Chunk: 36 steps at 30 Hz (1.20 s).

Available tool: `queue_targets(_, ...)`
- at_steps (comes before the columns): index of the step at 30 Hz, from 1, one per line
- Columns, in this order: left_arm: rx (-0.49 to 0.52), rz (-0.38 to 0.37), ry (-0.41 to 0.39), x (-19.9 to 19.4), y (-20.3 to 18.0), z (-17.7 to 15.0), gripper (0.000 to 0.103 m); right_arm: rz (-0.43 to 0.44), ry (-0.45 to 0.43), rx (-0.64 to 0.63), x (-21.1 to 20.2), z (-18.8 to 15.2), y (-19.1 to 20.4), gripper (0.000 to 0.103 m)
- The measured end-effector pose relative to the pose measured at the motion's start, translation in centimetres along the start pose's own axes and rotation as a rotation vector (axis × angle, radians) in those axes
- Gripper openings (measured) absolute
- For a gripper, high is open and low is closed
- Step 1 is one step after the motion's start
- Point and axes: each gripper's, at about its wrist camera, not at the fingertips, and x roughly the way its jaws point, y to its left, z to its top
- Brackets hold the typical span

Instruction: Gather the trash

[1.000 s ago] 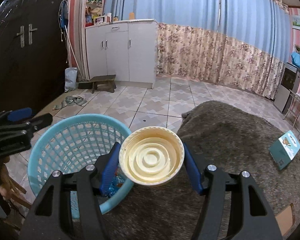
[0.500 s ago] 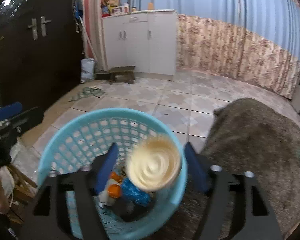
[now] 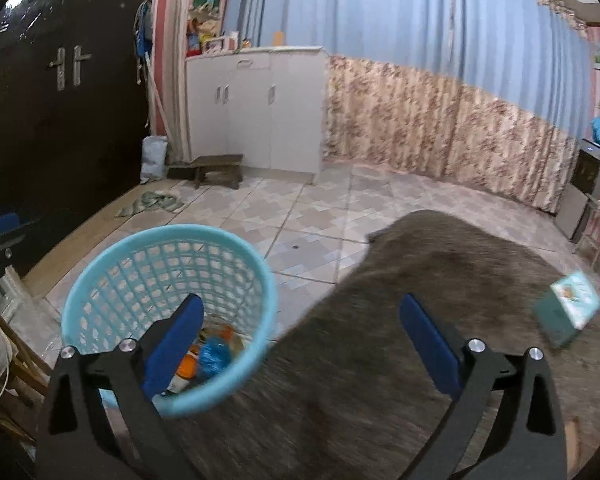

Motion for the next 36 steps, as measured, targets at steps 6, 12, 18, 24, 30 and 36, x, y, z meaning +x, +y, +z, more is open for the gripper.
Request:
queue_targets(6,0.026,-0.034,-0.010,-4.1,-3.3,-2.1,0.097,-0.088,-0.035,0.043,-6.7,-1.8,-4.9,0.098)
queue_targets(12,0.092,-0.119,-0.028,-8.7,-8.6,-3.9,0.097,-0.198,-0.041,0.134,-13.0,-3.6,-9.5,0.098)
queue_targets(18,0.137,-0.257,-0.018,-11.7,-13.4,-5.9,0.098,-0.357,-0.029,0.179,-19.0,-6.9,-13.0,0.098)
queue_targets(24,0.198,-0.344,-0.017,-14.0,-18.2,-7.9,0.098,-0.459,-0.022,0.240,-24.7,-10.7,-14.9,0.098)
queue_targets(30,0.242,-0.417,-0.034,-16.0,-21.6,-9.1,0.098,-0.556,-0.039,0.252,-29.6,-13.2,-15.1,0.098)
queue_targets(36,0.273,-0.467,-0.047,-17.8,-23.5,-10.0,0.098,-0.615,-0.073,0.282,-32.7,-14.1,-14.7,0.098)
